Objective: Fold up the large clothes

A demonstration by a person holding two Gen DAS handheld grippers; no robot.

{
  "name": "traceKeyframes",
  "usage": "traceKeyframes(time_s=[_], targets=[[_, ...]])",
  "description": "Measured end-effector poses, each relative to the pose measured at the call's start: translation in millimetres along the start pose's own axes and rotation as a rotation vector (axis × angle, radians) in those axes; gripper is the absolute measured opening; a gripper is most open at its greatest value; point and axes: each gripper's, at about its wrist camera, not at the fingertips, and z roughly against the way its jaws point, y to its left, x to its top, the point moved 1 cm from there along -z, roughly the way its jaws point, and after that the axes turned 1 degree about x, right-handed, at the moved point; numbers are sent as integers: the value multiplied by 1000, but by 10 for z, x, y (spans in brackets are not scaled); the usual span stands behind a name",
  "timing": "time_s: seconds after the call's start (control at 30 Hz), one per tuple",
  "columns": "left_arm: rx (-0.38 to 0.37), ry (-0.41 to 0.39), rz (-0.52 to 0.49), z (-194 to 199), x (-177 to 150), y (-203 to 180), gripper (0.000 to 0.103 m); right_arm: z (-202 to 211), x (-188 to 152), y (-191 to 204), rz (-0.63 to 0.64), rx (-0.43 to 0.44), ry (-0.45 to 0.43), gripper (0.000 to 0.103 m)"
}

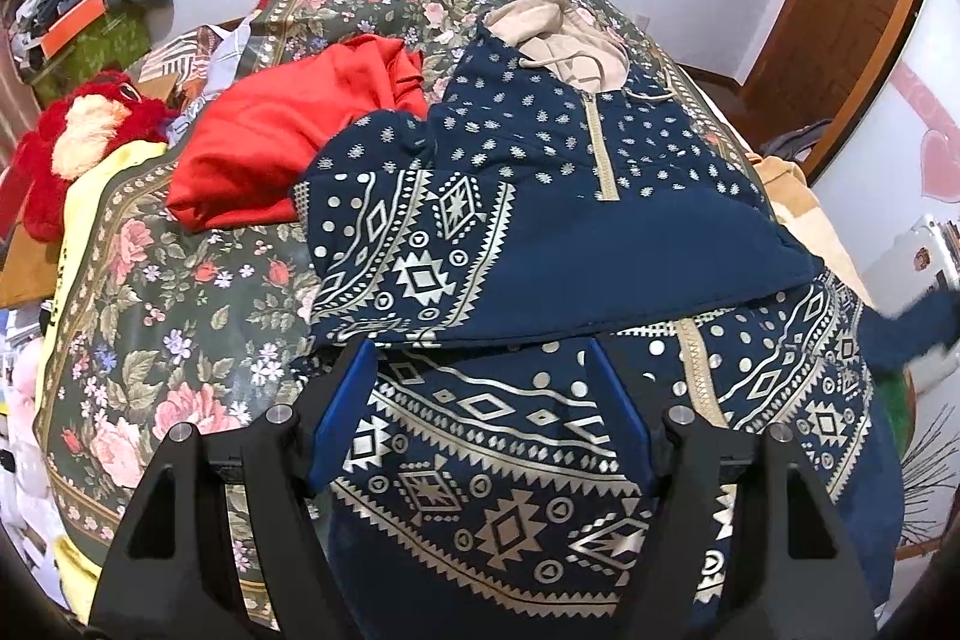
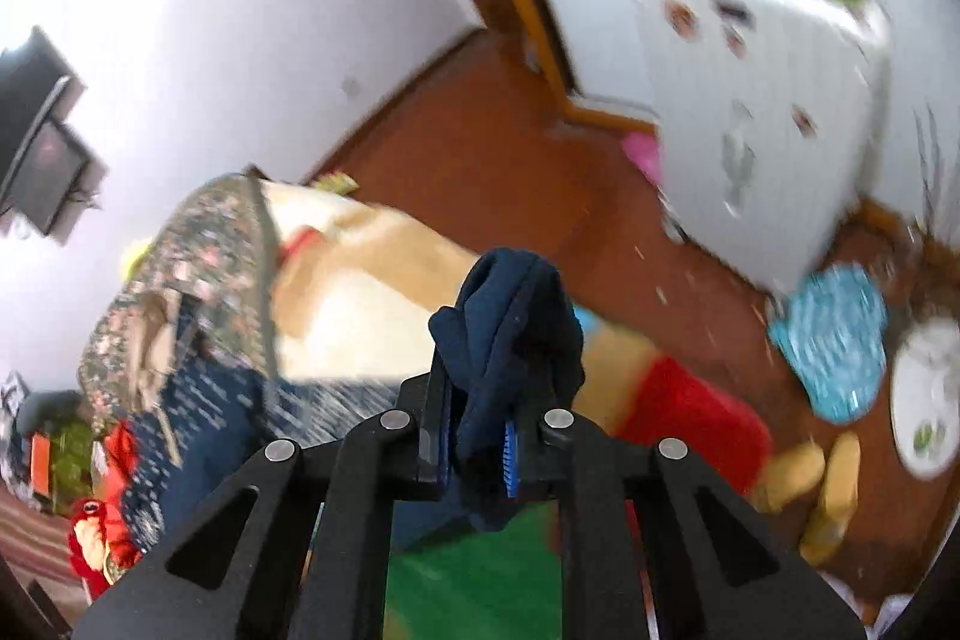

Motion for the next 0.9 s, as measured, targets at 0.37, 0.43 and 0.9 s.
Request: traceKeyframes(time_s=[0.37,0.43,0.9], targets=[[16,-19,64,75,-18,303,71,252,400,1780,316,289,-150,11],[21,-22,79,80,-15,373,71,227,288,2059,364,345,-130,11],[62,-37,147,168,-102,756,71,-755,-1521,3538,734,484,308,11]])
